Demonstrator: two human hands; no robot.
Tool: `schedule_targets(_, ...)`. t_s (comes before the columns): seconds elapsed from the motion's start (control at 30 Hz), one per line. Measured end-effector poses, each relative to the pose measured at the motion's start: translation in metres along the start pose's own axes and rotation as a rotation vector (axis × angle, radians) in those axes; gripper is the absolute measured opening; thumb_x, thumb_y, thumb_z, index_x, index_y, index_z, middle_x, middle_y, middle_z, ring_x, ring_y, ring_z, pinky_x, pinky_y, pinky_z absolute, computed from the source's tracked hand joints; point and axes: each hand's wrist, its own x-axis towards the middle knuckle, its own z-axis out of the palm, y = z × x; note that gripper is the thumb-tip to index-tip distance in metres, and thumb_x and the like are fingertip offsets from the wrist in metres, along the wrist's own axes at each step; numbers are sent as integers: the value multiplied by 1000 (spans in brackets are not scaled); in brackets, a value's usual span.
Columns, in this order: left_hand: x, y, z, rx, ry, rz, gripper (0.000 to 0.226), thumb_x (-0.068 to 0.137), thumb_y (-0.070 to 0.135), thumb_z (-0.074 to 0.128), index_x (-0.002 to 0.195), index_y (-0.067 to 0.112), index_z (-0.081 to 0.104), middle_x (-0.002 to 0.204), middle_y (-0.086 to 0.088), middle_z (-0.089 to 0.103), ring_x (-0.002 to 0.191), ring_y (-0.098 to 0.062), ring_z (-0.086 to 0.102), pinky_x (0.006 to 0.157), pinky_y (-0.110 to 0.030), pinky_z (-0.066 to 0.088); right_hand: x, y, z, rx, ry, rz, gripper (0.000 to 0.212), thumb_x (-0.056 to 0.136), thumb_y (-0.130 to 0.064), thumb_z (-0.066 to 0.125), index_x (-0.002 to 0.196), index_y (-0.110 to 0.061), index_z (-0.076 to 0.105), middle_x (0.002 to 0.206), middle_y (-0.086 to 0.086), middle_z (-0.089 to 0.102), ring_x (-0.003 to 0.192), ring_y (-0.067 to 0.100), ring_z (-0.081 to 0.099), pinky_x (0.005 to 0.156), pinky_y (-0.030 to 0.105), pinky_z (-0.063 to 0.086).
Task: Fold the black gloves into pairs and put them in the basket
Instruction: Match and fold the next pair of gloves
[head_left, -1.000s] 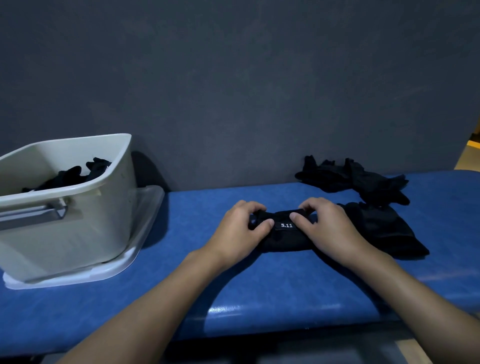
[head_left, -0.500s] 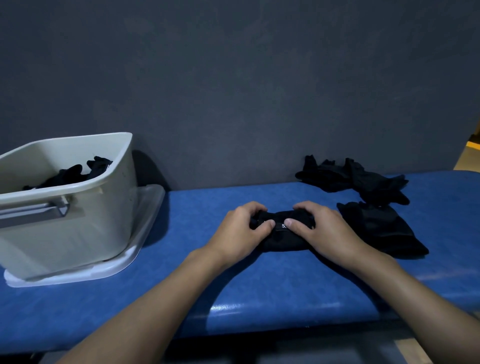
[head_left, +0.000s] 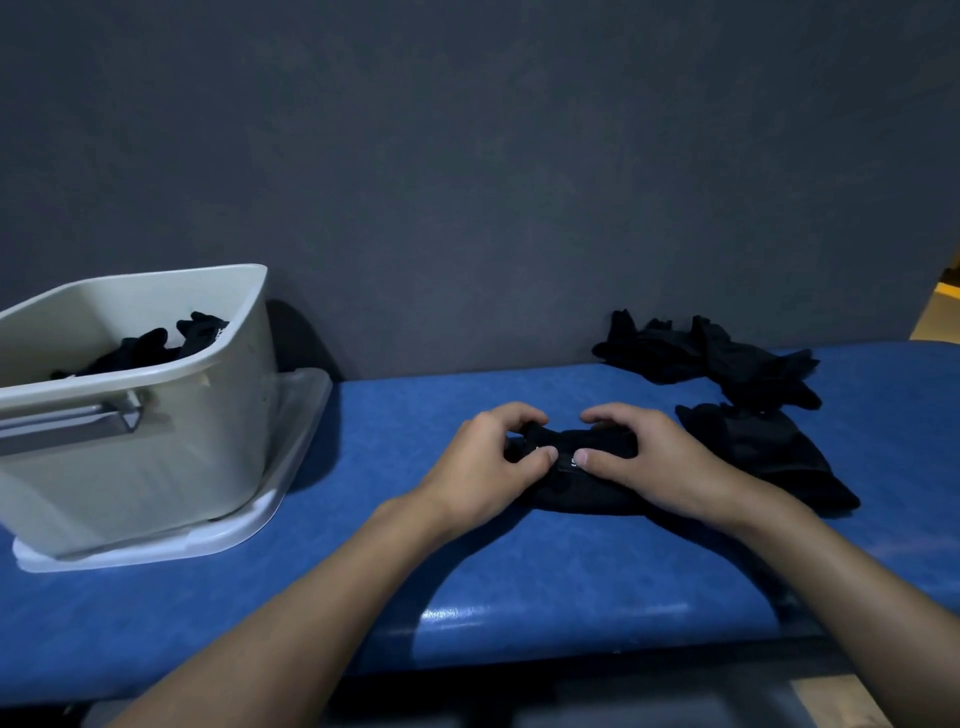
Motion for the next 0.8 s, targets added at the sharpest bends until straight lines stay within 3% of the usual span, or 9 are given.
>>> schedule_targets(0.13,-2,1,-1,-11,-16,14,35,89,26,72,123,23,64,105,17,62,78,11,58,76,-9,44,-3,-4,-7,58,-67,8,44,81,-33,78,122,-29,61,110,-7,65,100,2,61,82,10,44)
schedule_targets(0.27,-5,4,-4,-17,-23,17,38,88,27,73,125,24,62,105,21,60,81,14,58,78,-8,44,-6,-9,-7,135,-73,-1,31,80,-23,79,108,-28,65,92,-1,67,74,3,62,68,13,49)
schedule_targets(0.37,-9,6,-6,-42,-3,10,38,88,28,73,124,25,62,105,25,58,84,18,55,79,-6,42,-8,-13,-7,183,-43,-24,31,80,-16,79,106,-27,65,93,-1,61,71,4,59,66,13,47)
schedule_targets(0.5,-10,7,-12,-76,19,-13,30,87,32,74,115,32,62,111,13,66,92,4,63,81,-13,47,-13,-18,-4,312,48,-35,39,78,-9,80,108,-30,65,96,0,55,69,3,56,69,16,49)
schedule_targets(0.63,-14,9,-21,-119,92,-72,41,84,39,76,121,26,62,120,11,65,113,0,58,99,-19,45,-16,-27,-3,392,152,-70,49,79,-7,78,119,-31,61,99,2,52,70,-1,59,68,15,52)
schedule_targets(0.7,-17,15,-25,-155,150,-105,43,84,40,77,121,27,61,119,13,62,111,-1,58,96,-19,45,-19,-31,-3,420,175,-88,52,80,-7,78,122,-31,59,102,5,52,71,0,62,66,17,53)
schedule_targets(0.8,-23,25,-29,-260,204,-181,49,83,40,77,125,28,56,116,17,57,90,-3,65,77,-15,50,-21,-36,-1,444,199,-109,53,81,-10,77,123,-34,58,104,4,53,74,3,65,66,19,53)
